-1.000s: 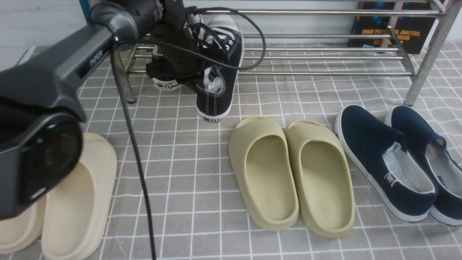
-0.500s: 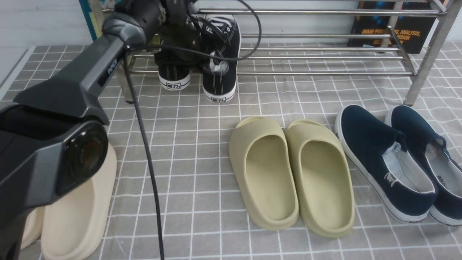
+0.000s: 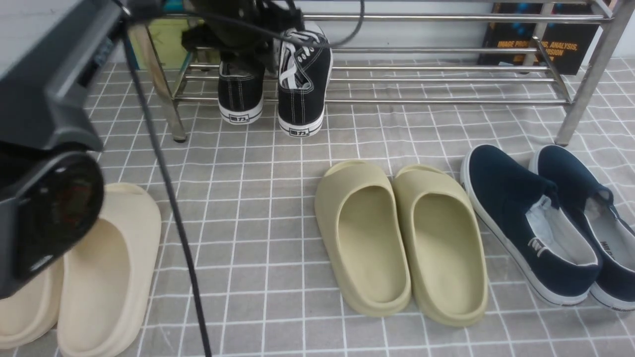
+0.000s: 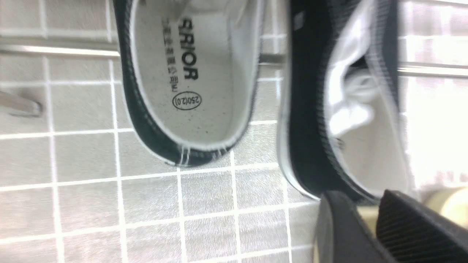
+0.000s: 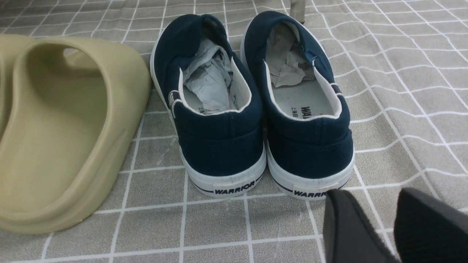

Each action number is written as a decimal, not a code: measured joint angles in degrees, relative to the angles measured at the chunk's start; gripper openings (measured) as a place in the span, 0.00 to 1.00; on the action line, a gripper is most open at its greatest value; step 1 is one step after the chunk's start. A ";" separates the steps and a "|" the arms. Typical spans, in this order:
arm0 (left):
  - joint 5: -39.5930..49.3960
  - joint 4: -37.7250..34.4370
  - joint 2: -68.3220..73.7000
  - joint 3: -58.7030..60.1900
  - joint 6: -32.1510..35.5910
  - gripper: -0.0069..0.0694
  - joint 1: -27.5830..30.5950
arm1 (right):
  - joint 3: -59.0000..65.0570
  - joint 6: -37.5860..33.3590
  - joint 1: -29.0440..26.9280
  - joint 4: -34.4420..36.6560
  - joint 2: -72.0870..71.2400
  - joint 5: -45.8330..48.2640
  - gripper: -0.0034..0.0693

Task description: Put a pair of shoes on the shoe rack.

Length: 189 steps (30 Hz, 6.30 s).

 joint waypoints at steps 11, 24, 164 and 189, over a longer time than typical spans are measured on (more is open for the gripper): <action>-7.64 0.17 -3.35 23.83 1.43 0.08 -4.35 | 0.00 0.00 0.00 0.00 0.00 0.00 0.38; -23.54 2.06 -1.88 25.27 -3.15 0.08 -4.42 | 0.00 0.00 0.00 0.00 0.00 0.00 0.38; -49.30 6.39 -126.76 139.46 2.66 0.07 21.31 | 0.00 0.00 0.09 0.00 0.00 0.01 0.38; -49.30 6.39 -126.76 139.46 2.66 0.07 21.31 | 0.00 0.00 0.09 0.00 0.00 0.01 0.38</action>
